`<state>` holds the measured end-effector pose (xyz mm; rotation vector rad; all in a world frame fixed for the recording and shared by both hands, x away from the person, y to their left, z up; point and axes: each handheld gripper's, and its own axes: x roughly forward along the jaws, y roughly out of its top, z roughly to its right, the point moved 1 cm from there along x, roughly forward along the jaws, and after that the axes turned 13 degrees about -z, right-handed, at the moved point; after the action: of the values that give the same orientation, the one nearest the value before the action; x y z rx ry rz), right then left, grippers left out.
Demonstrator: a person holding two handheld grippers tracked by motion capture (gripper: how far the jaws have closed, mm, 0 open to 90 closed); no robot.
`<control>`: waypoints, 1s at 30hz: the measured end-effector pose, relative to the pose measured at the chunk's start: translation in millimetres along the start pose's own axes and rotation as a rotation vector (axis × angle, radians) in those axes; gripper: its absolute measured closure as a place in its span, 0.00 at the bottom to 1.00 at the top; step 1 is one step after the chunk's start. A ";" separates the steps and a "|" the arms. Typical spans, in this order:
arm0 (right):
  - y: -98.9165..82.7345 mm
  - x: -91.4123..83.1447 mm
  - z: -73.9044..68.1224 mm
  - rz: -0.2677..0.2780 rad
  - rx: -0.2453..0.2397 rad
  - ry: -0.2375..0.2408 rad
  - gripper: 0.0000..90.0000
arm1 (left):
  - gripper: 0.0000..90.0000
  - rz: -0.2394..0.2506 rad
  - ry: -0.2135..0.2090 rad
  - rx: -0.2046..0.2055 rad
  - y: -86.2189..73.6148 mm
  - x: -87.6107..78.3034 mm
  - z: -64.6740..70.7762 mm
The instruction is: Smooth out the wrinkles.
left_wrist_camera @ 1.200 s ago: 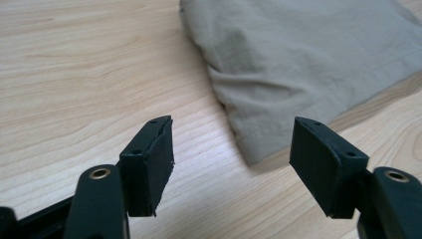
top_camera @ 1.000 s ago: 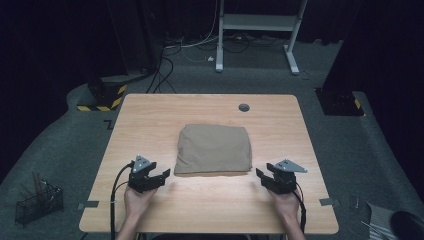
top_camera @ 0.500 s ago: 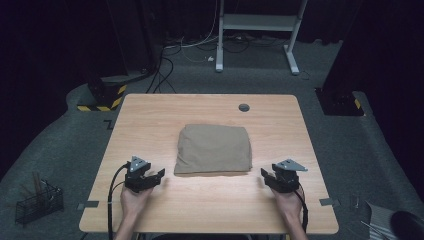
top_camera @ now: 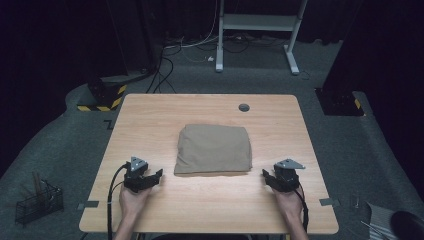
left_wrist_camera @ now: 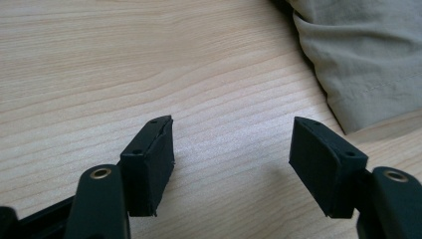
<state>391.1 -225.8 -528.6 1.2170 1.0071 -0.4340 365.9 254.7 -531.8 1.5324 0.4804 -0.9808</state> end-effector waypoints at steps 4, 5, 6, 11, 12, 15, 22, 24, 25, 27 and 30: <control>-0.5 0.7 0.7 0.001 0.005 -0.005 0.53 | 0.38 -0.005 0.012 0.001 -1.5 1.2 -0.7; -0.3 0.7 0.9 -0.001 0.006 -0.010 0.53 | 0.38 -0.007 0.013 -0.002 -1.9 1.6 -0.9; -0.2 0.8 0.9 -0.002 0.005 -0.013 0.52 | 0.38 -0.007 0.017 -0.002 -2.0 1.4 -1.1; 0.2 1.5 2.4 -0.004 0.016 -0.016 0.46 | 0.38 -0.011 0.033 0.001 -1.7 2.2 0.1; 0.2 1.6 2.6 -0.005 0.020 -0.018 0.45 | 0.38 -0.014 0.039 0.005 -1.6 2.4 1.0; 0.2 1.6 2.5 -0.006 0.022 -0.025 0.44 | 0.36 -0.019 0.049 0.018 -1.4 2.8 2.0; 0.2 1.7 3.1 -0.006 0.023 -0.023 0.44 | 0.34 -0.021 0.050 0.014 -1.4 3.0 2.8; 0.2 1.8 3.1 -0.006 0.023 -0.024 0.44 | 0.34 -0.021 0.050 0.014 -1.4 3.0 2.9; 0.2 1.7 2.9 -0.006 0.025 -0.024 0.44 | 0.34 -0.023 0.049 0.014 -1.4 2.9 2.9; 0.2 1.7 2.8 -0.006 0.025 -0.024 0.44 | 0.33 -0.023 0.050 0.014 -1.4 2.9 2.9; 0.2 1.7 2.9 -0.006 0.025 -0.024 0.43 | 0.33 -0.023 0.049 0.015 -1.3 3.0 2.8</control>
<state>393.3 -228.0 -529.9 1.2287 0.9874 -0.4668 365.7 251.6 -534.8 1.5699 0.5272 -0.9683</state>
